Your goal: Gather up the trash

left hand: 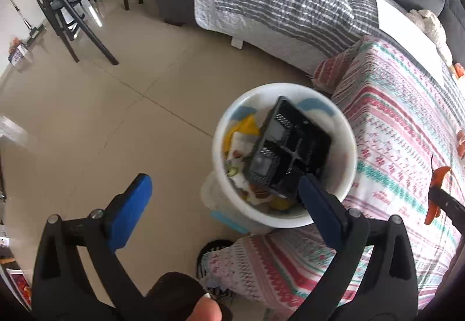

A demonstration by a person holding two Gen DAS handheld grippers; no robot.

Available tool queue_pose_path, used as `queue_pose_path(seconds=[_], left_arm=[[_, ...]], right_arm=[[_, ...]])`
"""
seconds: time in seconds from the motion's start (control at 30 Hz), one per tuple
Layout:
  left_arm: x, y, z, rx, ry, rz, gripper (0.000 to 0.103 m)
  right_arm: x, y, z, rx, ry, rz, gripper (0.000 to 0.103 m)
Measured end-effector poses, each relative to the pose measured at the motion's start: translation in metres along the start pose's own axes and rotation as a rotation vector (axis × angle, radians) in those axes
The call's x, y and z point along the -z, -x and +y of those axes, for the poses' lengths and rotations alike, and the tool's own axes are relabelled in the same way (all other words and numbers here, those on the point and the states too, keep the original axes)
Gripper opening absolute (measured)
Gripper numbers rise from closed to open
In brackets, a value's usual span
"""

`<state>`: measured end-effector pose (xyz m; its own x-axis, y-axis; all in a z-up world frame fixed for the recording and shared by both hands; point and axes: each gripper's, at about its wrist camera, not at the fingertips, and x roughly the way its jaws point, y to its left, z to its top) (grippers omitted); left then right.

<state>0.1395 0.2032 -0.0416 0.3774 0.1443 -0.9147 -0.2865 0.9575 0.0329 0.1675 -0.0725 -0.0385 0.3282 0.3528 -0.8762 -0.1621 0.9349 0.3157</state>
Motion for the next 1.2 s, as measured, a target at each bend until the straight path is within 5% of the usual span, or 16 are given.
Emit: queue_pose_path(seconds=[0.6, 0.67, 0.73, 0.83, 0.97, 1.2], left_arm=[[0.007, -0.008, 0.029, -0.078, -0.034, 0.012, 0.101], [0.008, -0.008, 0.029, -0.078, -0.045, 0.012, 0.101], [0.009, -0.006, 0.028, -0.069, -0.056, 0.009, 0.101], [0.012, -0.004, 0.021, -0.061, -0.094, -0.005, 0.101], [0.021, 0.003, 0.006, -0.078, -0.116, -0.044, 0.102], [0.053, 0.03, -0.025, -0.011, -0.132, -0.093, 0.102]], right_arm=[[-0.021, -0.086, 0.1, -0.163, 0.082, 0.035, 0.022], [-0.02, -0.086, 0.101, -0.167, 0.084, 0.024, 0.044], [-0.016, -0.08, 0.1, -0.166, 0.086, 0.008, 0.055], [-0.009, -0.06, 0.092, -0.125, 0.107, -0.022, 0.056], [0.003, -0.021, 0.069, -0.061, 0.099, -0.088, 0.069], [0.034, 0.036, 0.026, 0.039, 0.061, -0.157, 0.078]])
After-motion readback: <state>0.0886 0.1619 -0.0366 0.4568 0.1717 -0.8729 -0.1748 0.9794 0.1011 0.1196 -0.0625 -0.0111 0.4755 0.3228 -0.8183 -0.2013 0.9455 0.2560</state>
